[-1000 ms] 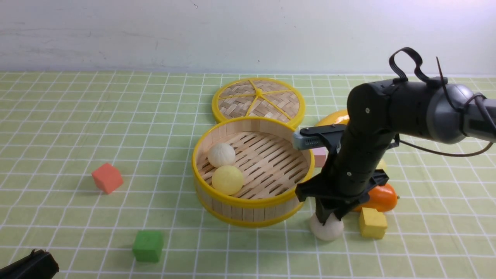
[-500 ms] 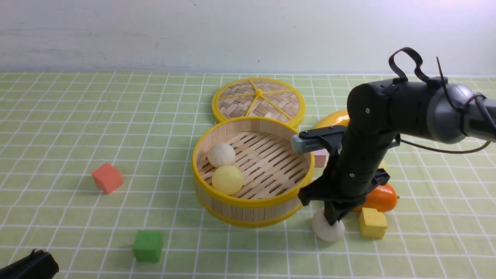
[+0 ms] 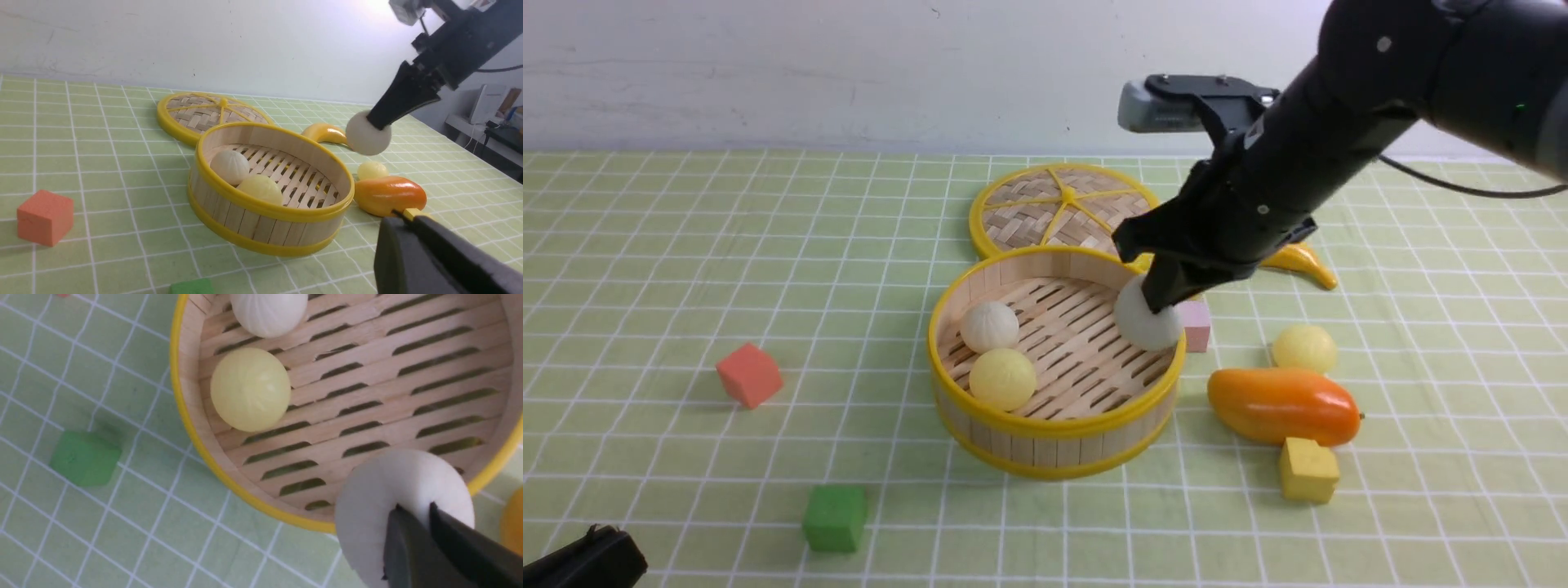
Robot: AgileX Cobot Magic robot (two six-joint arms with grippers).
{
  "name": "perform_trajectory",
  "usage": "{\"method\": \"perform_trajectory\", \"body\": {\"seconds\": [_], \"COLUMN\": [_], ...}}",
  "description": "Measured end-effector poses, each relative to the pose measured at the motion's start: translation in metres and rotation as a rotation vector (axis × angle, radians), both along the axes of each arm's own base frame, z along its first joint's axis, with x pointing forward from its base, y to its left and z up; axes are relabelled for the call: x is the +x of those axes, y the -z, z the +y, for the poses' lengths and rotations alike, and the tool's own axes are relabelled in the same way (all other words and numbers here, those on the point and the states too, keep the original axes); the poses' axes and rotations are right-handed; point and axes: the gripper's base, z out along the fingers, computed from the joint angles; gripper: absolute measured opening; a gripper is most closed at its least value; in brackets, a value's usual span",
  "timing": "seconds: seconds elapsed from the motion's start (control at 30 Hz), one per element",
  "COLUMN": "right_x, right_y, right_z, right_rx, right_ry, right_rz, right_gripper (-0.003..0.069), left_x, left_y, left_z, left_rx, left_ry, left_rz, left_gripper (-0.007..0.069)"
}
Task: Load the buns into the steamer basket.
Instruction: Use the right arm to put the steamed stuffed bun into the steamer
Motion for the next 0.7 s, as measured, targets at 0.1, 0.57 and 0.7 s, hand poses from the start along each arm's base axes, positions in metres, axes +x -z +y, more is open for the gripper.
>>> {"method": "perform_trajectory", "body": {"seconds": [0.1, 0.57, 0.7], "right_x": [0.016, 0.037, 0.035], "right_y": [0.025, 0.072, 0.040], "right_z": [0.011, 0.020, 0.021], "right_rx": [0.013, -0.012, -0.009], "right_ry": [-0.004, 0.028, -0.016], "right_rz": [0.047, 0.148, 0.148], "right_gripper": [0.0015, 0.0349, 0.0542], "left_x": [0.000, 0.000, 0.000], "left_y": [0.000, 0.000, 0.000], "left_z": [0.000, 0.000, 0.000], "left_rx": [0.000, 0.000, 0.000], "left_ry": [0.000, 0.000, 0.000], "left_rz": [-0.001, -0.001, -0.001], "left_gripper": [0.0022, 0.0039, 0.0040]}}
